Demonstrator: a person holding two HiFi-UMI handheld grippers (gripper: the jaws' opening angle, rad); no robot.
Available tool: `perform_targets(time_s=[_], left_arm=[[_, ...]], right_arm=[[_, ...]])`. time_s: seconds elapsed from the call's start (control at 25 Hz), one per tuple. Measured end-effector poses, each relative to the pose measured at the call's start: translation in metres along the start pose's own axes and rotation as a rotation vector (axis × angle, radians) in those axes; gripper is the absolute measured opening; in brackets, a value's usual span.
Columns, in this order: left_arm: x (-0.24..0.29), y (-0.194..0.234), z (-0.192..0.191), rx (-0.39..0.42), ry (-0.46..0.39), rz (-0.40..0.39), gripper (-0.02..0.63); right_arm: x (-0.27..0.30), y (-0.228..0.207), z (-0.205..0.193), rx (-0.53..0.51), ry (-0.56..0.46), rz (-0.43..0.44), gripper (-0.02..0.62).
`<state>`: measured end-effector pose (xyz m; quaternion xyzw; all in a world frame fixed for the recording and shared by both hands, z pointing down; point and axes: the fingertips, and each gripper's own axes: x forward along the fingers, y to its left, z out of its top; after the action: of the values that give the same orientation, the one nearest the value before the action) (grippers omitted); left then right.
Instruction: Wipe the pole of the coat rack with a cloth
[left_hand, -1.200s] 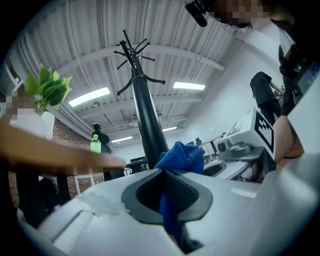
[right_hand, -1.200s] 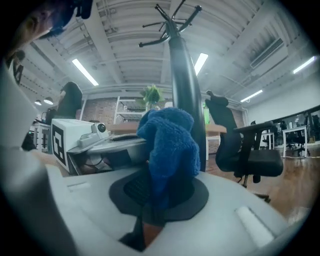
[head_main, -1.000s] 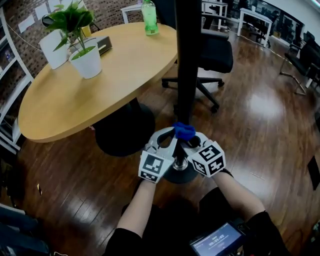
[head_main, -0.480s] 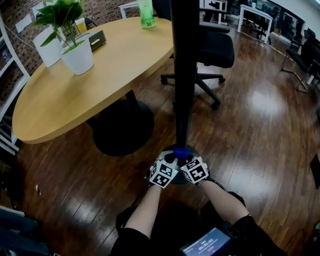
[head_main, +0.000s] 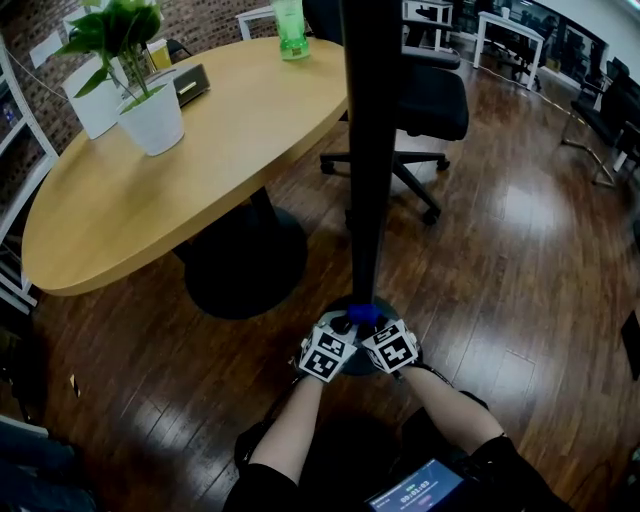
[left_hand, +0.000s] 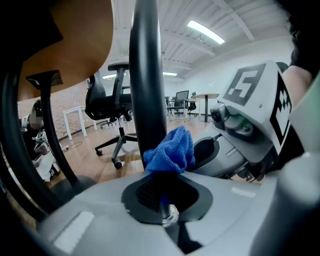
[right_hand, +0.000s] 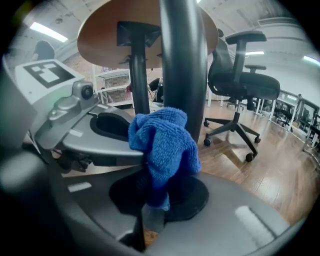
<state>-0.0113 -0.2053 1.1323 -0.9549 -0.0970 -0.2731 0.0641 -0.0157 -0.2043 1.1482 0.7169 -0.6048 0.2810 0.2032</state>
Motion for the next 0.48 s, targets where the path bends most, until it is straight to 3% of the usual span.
perform_targets(time_s=[0.2, 0.48], left_arm=[[-0.065, 0.019, 0.090, 0.027, -0.171, 0.031, 0.003], [-0.189, 0.040, 0.291, 0.186, -0.458, 0.154, 0.002]], right_arm=[[-0.063, 0.014, 0.086, -0.019, -0.151, 0.079, 0.052], [-0.202, 0.030, 0.261, -0.036, -0.438, 0.154, 0.052]])
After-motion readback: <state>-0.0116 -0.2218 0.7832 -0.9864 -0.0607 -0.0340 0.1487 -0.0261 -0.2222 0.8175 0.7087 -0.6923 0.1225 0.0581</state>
